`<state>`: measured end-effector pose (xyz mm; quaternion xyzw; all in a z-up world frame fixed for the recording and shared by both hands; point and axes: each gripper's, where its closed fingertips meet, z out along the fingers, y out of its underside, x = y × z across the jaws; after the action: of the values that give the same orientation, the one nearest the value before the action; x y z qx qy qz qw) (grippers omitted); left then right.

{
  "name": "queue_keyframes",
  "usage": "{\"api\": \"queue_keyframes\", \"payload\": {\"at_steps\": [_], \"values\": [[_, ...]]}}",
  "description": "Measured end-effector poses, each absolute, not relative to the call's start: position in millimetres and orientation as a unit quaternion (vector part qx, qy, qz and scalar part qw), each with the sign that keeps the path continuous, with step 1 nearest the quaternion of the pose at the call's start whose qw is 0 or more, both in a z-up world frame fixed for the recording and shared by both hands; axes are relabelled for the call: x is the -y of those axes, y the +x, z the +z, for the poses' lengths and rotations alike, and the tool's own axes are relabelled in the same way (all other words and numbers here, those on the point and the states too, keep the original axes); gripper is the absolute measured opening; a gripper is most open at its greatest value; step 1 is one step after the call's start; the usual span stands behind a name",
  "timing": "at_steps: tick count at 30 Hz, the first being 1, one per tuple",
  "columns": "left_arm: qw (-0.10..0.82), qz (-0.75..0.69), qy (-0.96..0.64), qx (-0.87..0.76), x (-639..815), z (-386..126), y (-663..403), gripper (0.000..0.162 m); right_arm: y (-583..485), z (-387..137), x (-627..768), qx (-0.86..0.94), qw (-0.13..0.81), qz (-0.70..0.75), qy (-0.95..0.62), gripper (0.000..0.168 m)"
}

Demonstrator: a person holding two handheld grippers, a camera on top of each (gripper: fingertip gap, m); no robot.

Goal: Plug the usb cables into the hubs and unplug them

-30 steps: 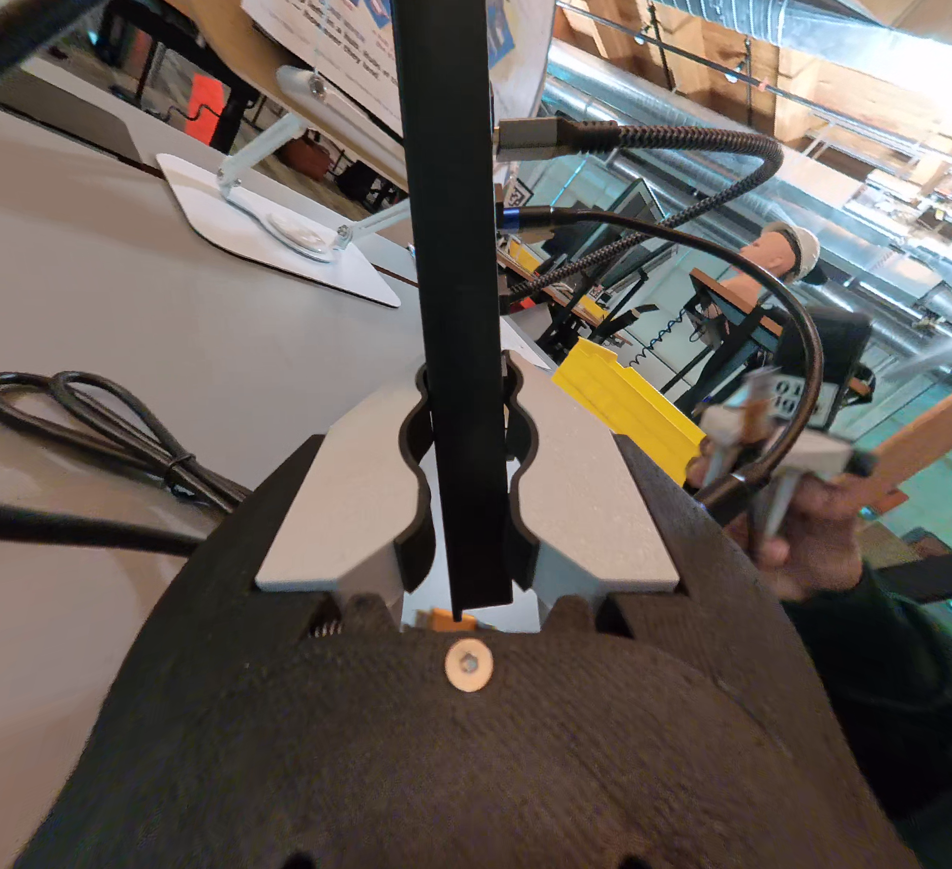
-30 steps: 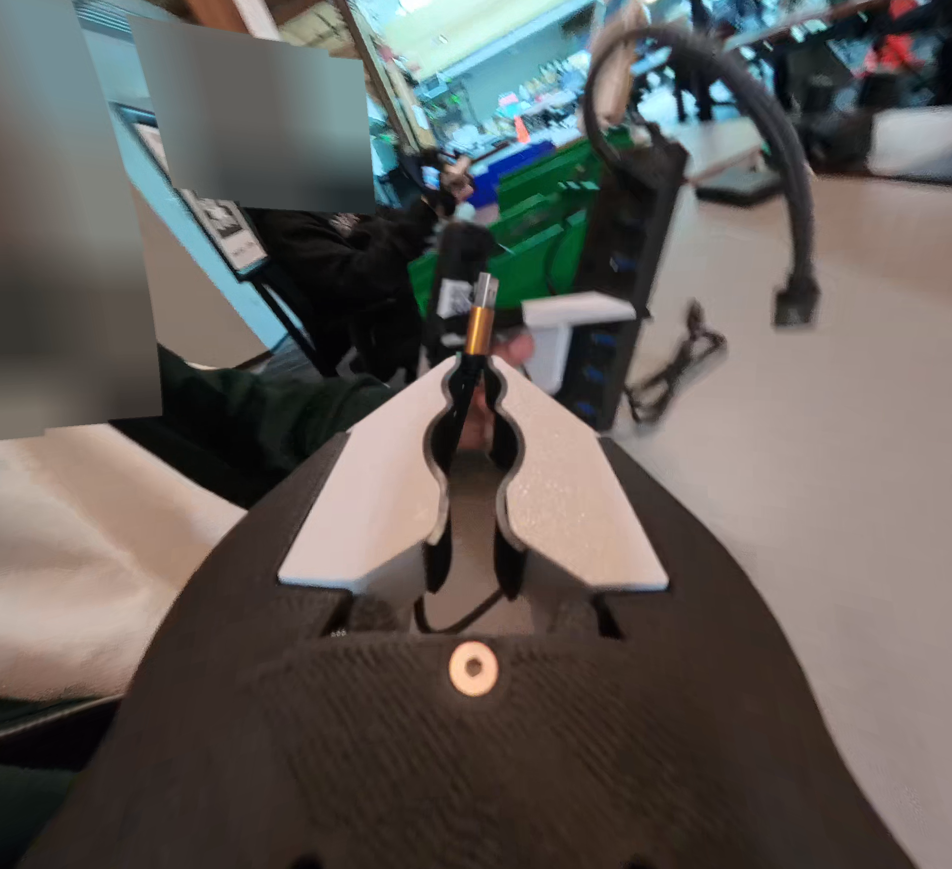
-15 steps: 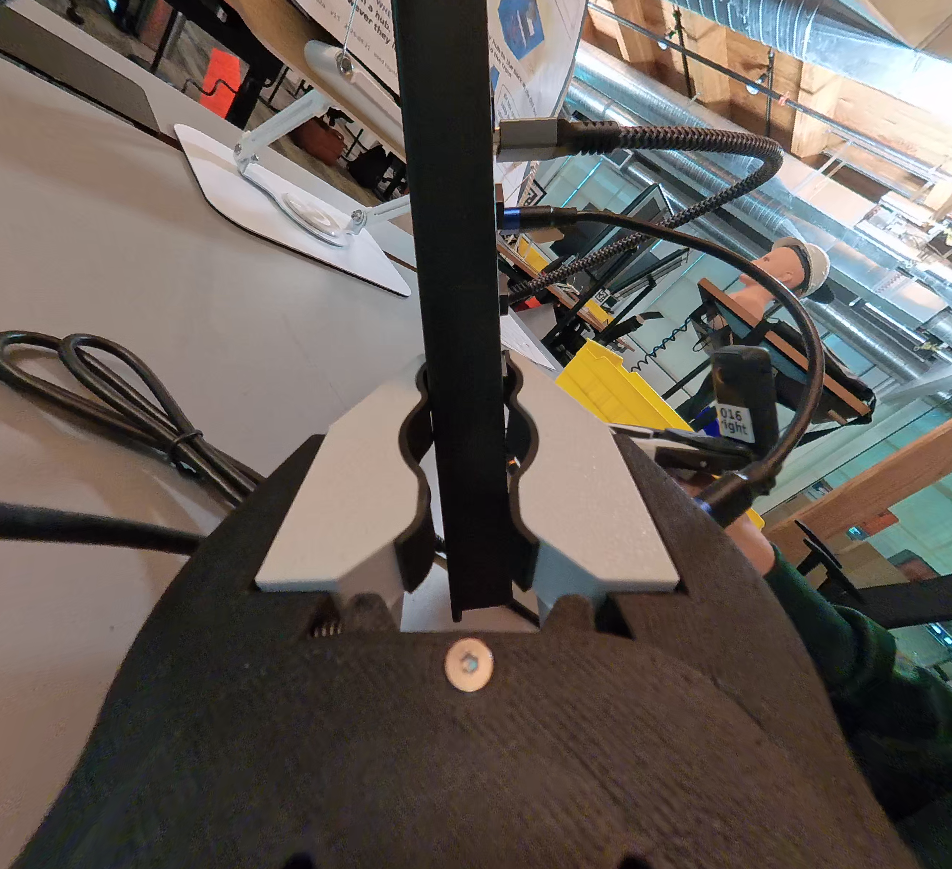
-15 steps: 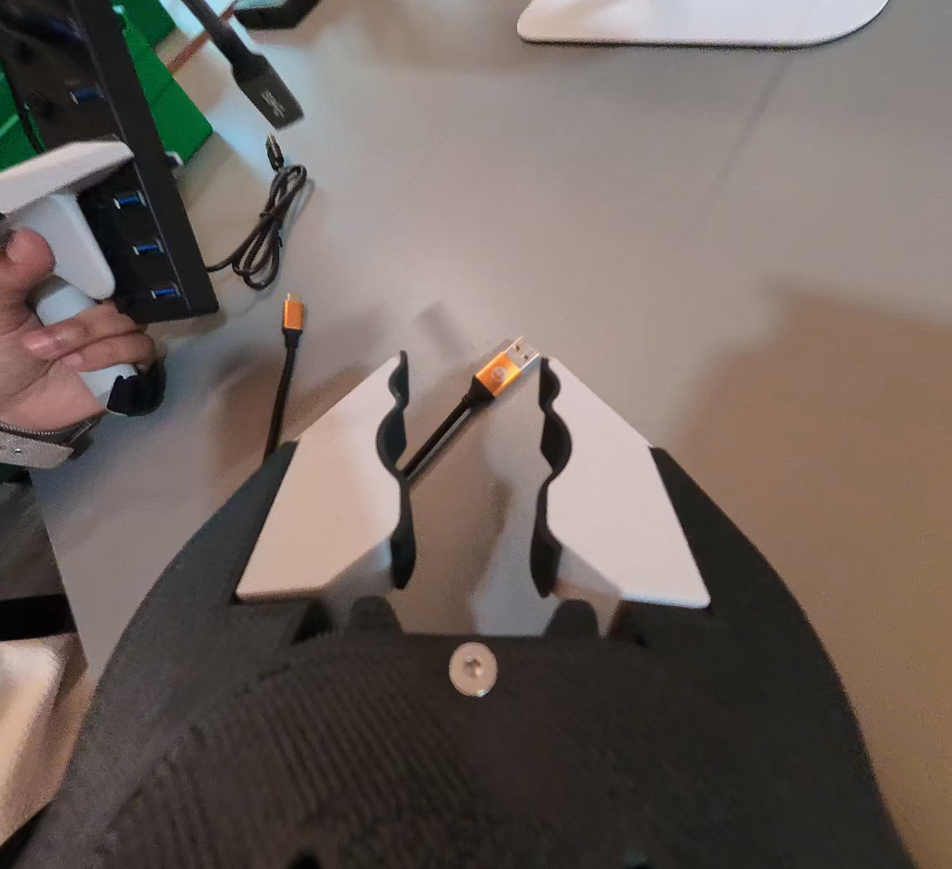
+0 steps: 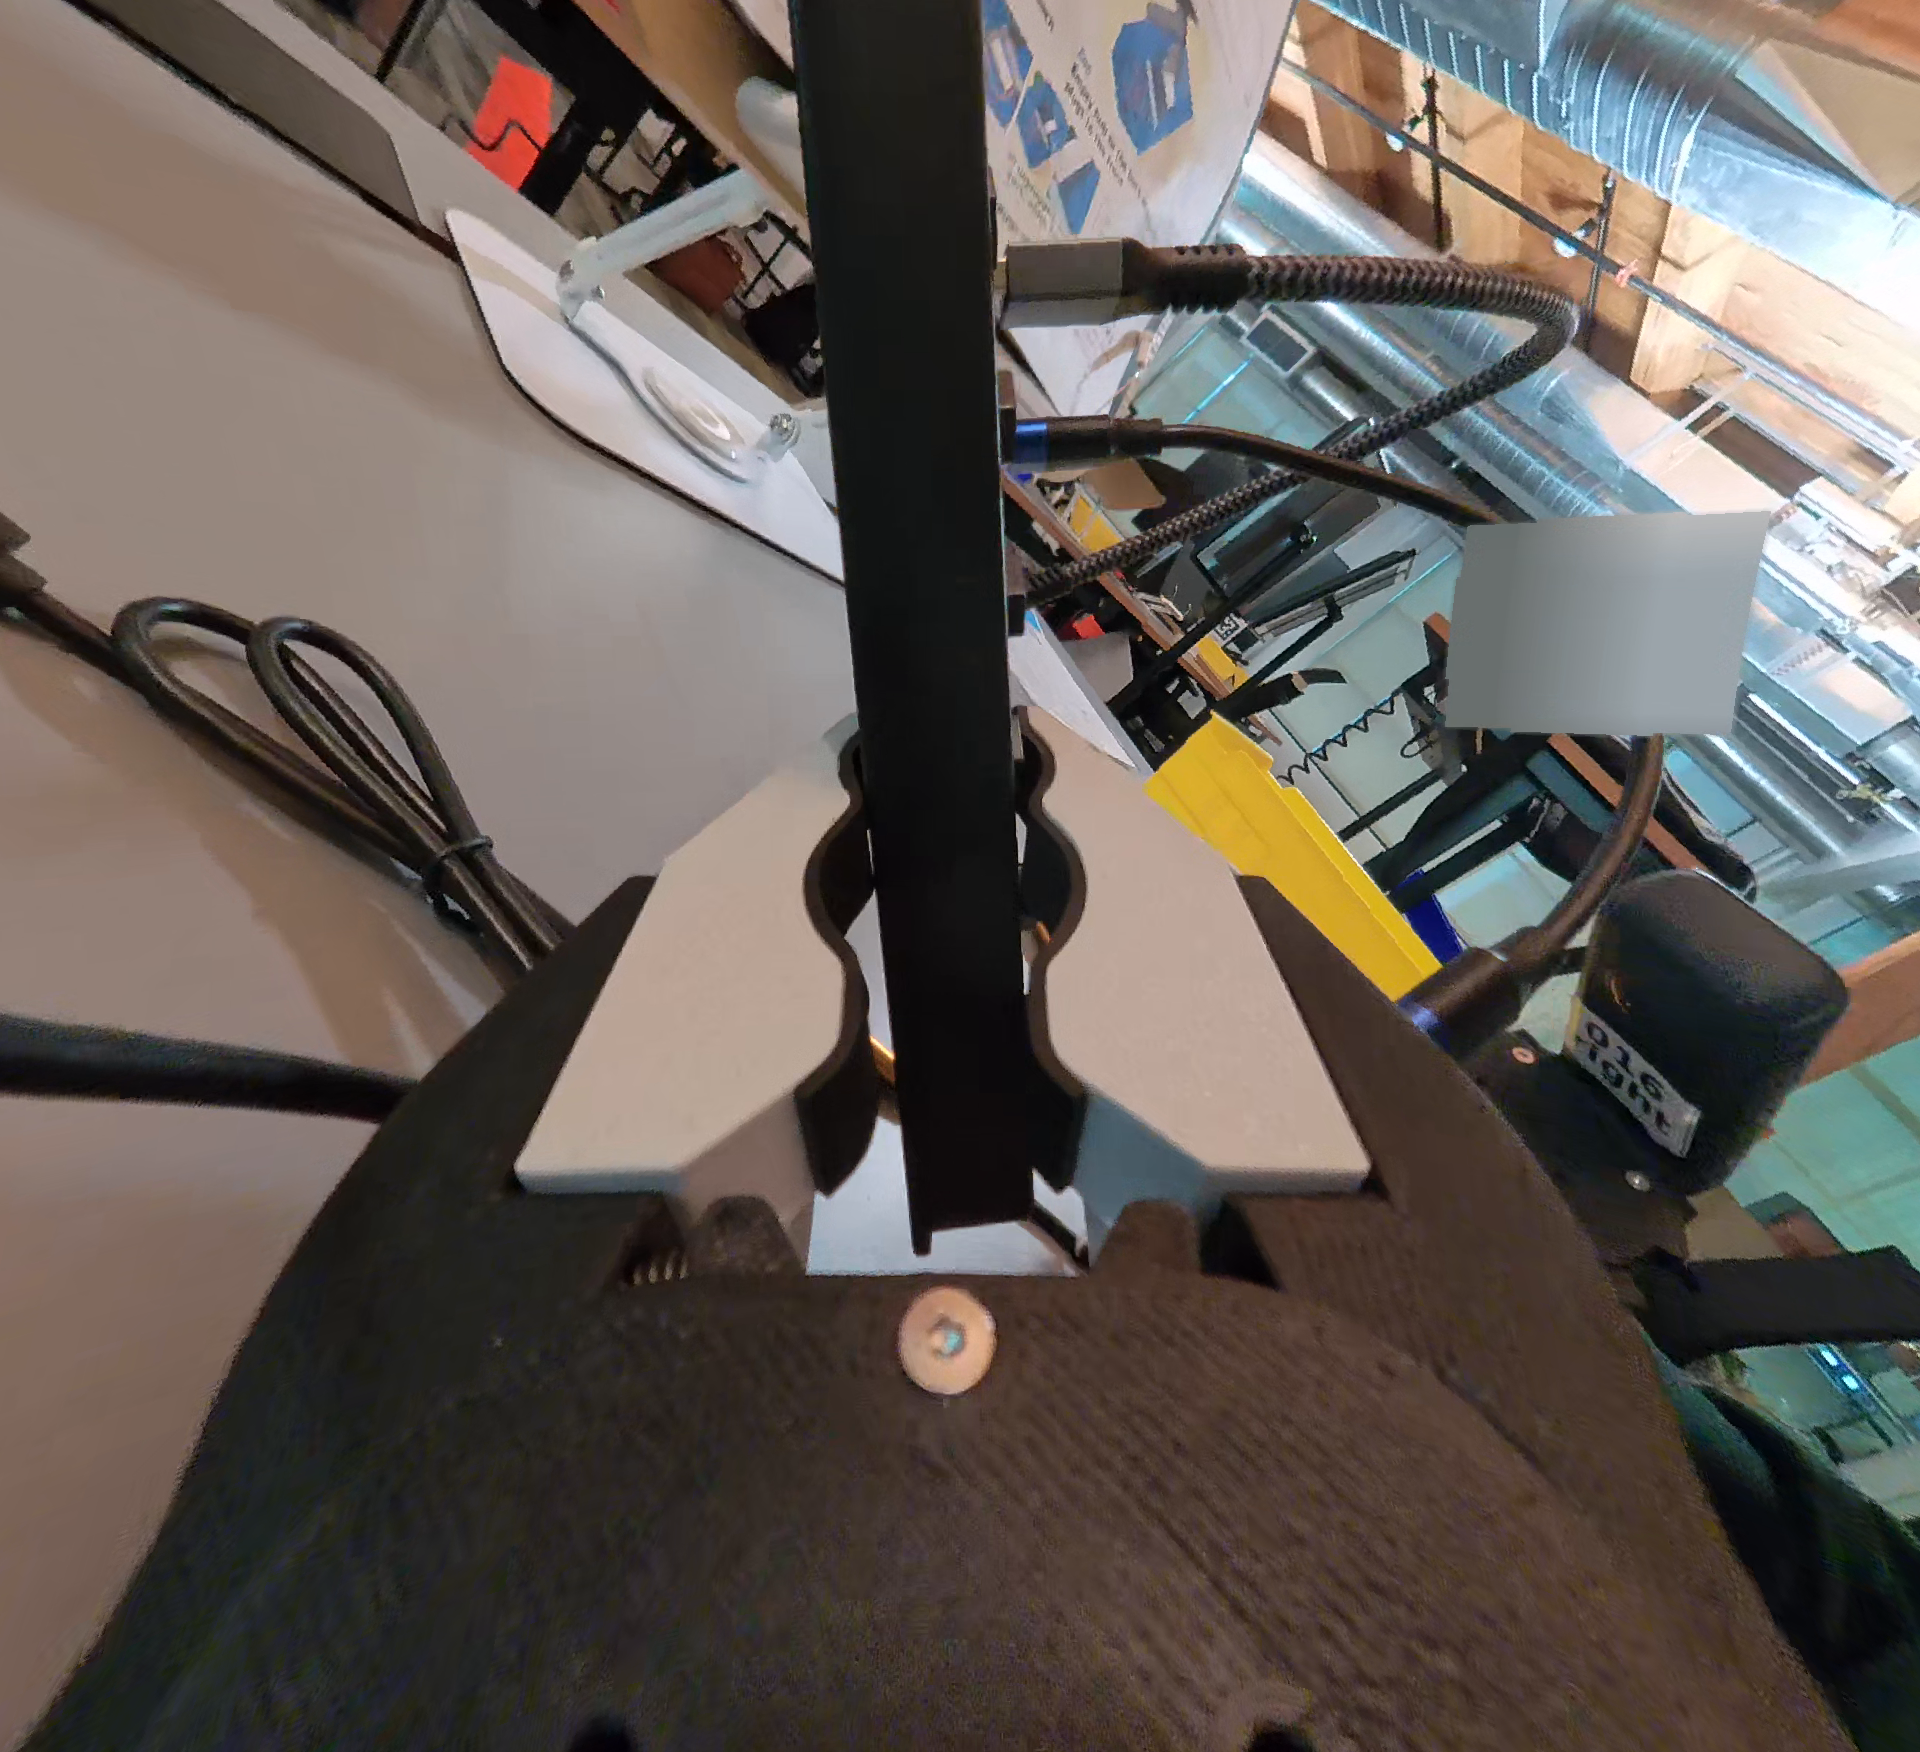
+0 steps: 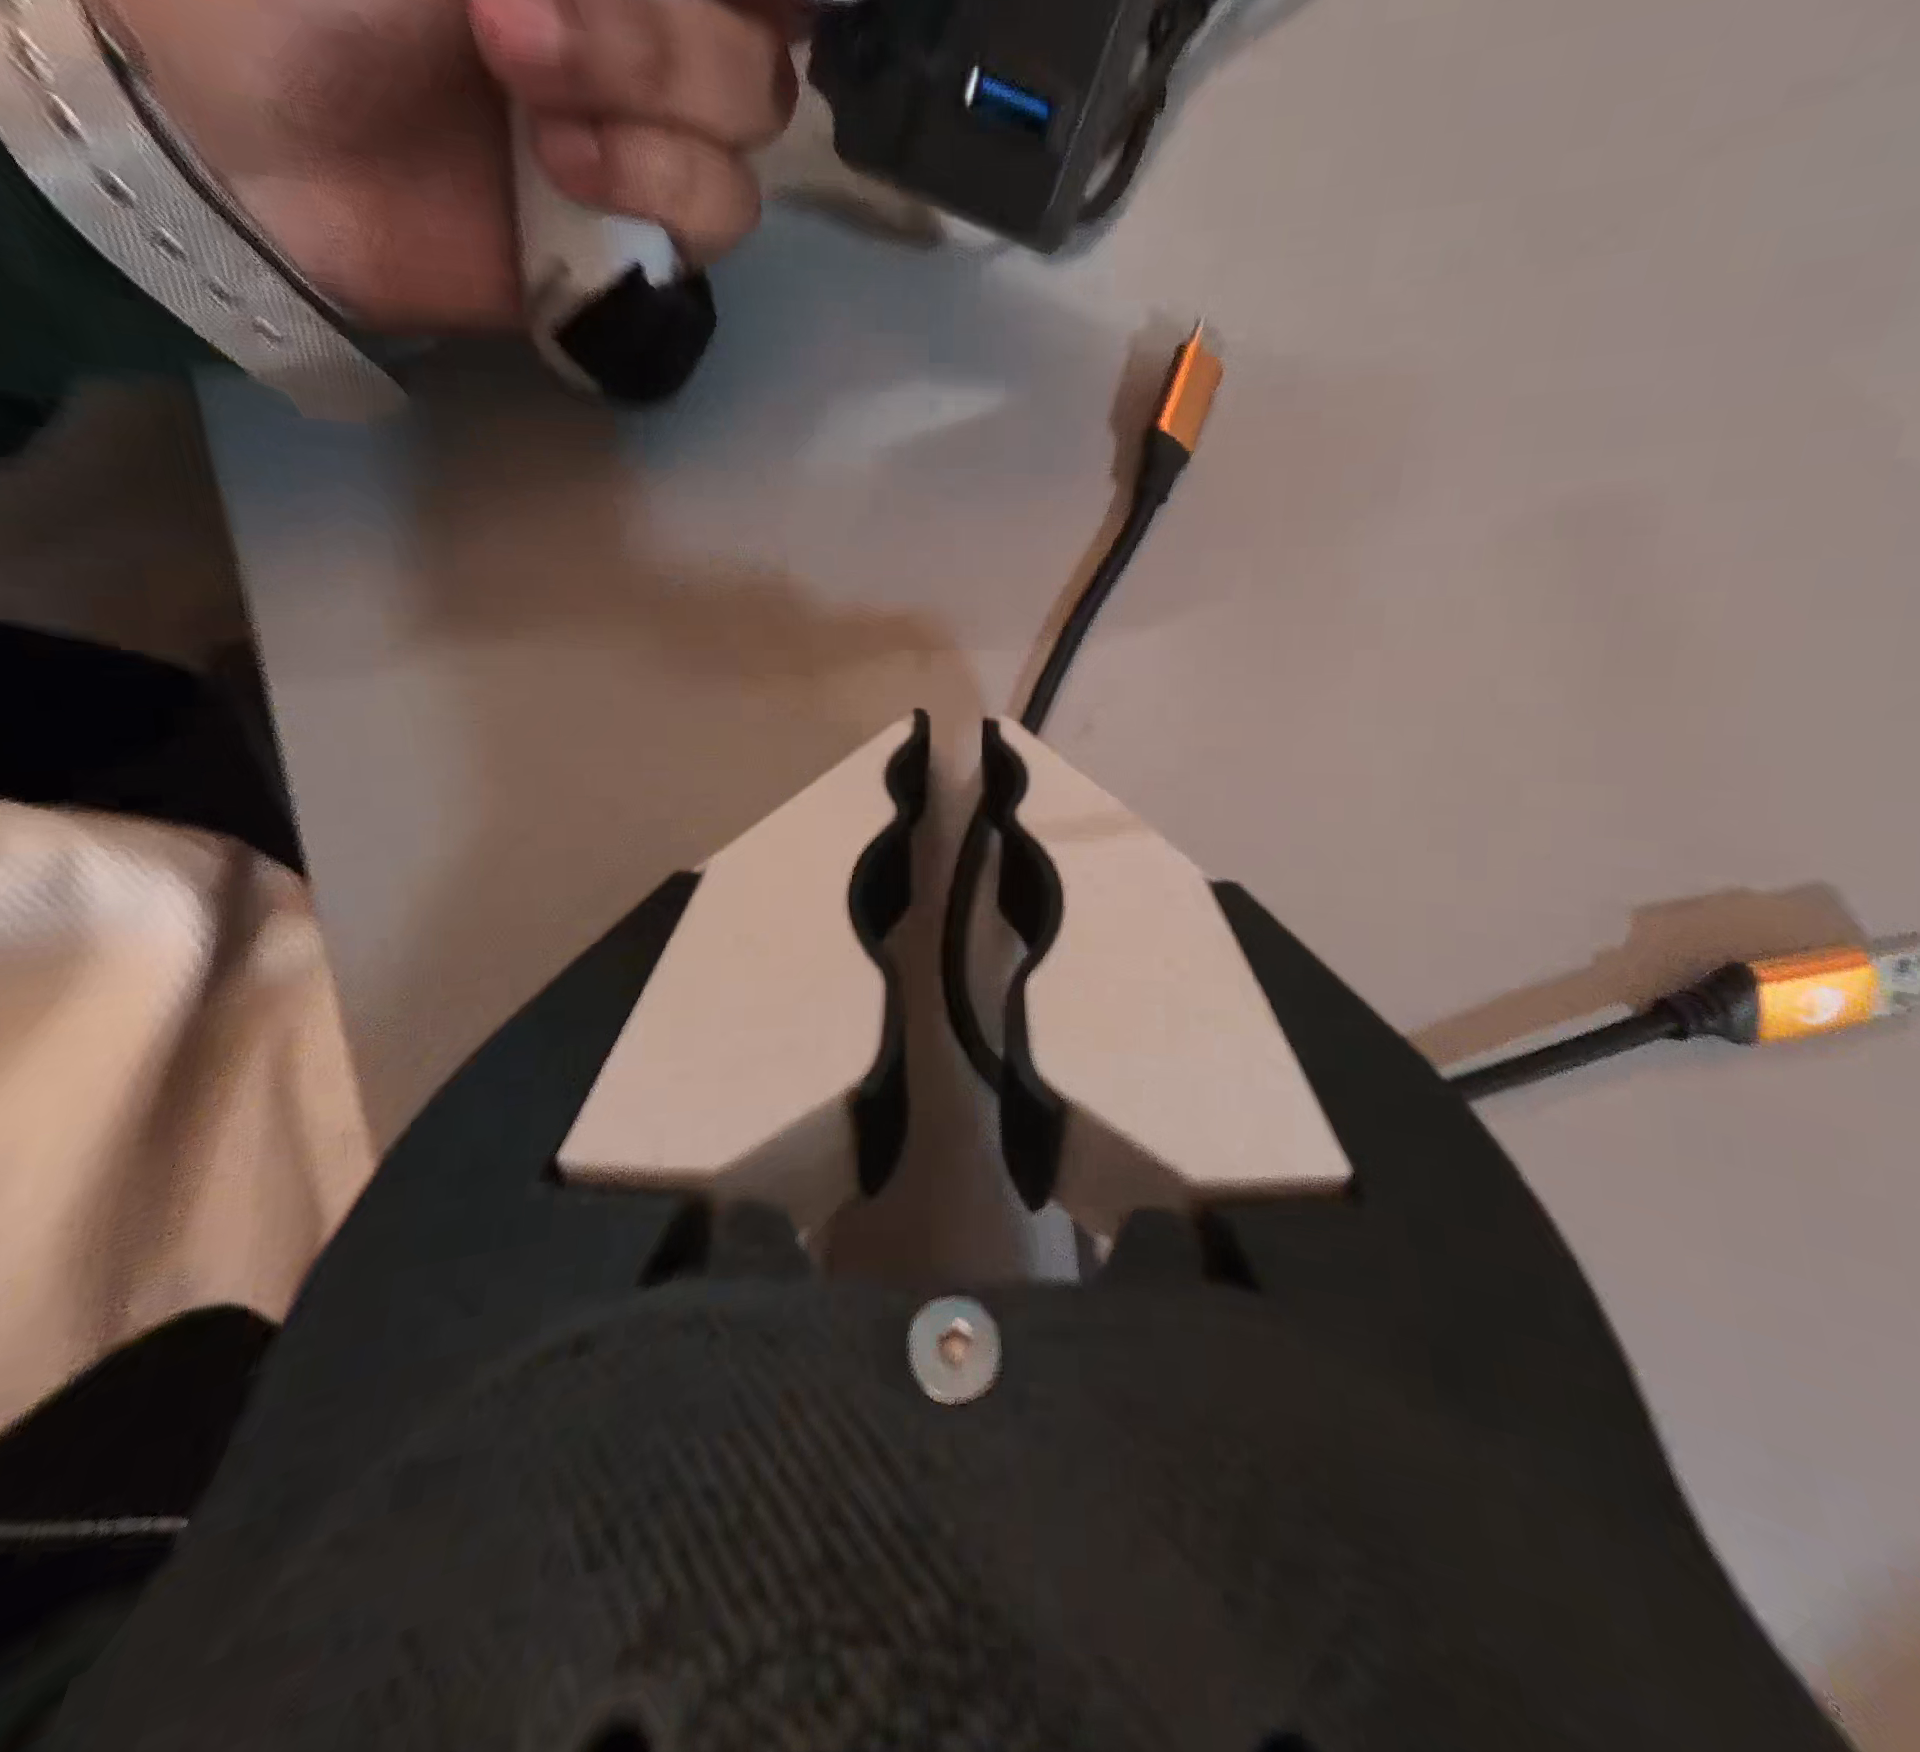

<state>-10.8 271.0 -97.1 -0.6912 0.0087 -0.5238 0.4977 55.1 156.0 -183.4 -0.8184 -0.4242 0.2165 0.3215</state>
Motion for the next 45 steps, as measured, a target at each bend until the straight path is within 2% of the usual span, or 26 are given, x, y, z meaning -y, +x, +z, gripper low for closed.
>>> {"api": "queue_keyframes", "payload": {"at_steps": [2, 4, 7, 14, 18, 24, 28, 30, 33, 36, 41, 45], "values": [[0.496, -0.523, -0.693, -0.01, -270.3, -98.4, -8.9, 0.022, 59.6, -183.9, -153.8, 0.441, 0.315, 0.206, -0.815, 0.005], [0.493, -0.526, -0.693, -0.016, -268.9, -97.8, -6.7, 0.022, 63.3, -183.3, -150.6, 0.448, 0.302, 0.214, -0.814, 0.01], [0.493, -0.525, -0.694, -0.02, -268.0, -97.9, -5.2, 0.021, 72.8, -185.4, -147.5, 0.467, 0.284, 0.211, -0.81, 0.006], [0.471, -0.538, -0.699, -0.014, -268.2, -103.8, -2.3, 0.021, 82.0, -174.4, -163.0, 0.436, 0.328, 0.205, -0.813, 0.015], [0.466, -0.541, -0.7, -0.013, -267.7, -104.8, -1.1, 0.021, 81.4, -185.1, -154.1, 0.461, 0.297, 0.206, -0.81, 0.002], [0.46, -0.543, -0.703, -0.016, -266.7, -106.3, 1.1, 0.021, 80.0, -184.8, -95.0, 0.583, 0.201, 0.3, -0.728, 0.001], [0.455, -0.545, -0.704, -0.018, -265.6, -107.2, 2.6, 0.021, 116.9, -183.2, -76.1, 0.603, 0.151, 0.304, -0.722, 0.001], [0.45, -0.547, -0.705, -0.022, -264.2, -107.9, 4.5, 0.022, 123.2, -165.6, -82.1, 0.565, 0.182, 0.341, -0.729, 0.0], [0.448, -0.547, -0.706, -0.028, -262.6, -108.1, 7.6, 0.021, 117.8, -113.9, -116.5, 0.469, 0.321, 0.411, -0.713, 0.003], [0.45, -0.541, -0.709, -0.037, -261.2, -108.6, 10.3, 0.022, 131.3, -93.3, -169.9, 0.336, 0.441, 0.386, -0.737, 0.003], [0.452, -0.535, -0.712, -0.046, -258.9, -109.2, 13.2, 0.022, 142.5, -136.9, -185.8, 0.349, 0.414, 0.25, -0.802, 0.02], [0.453, -0.527, -0.717, -0.056, -257.1, -110.4, 16.0, 0.022, 145.1, -163.8, -187.6, 0.405, 0.389, 0.133, -0.817, 0.02]]}}
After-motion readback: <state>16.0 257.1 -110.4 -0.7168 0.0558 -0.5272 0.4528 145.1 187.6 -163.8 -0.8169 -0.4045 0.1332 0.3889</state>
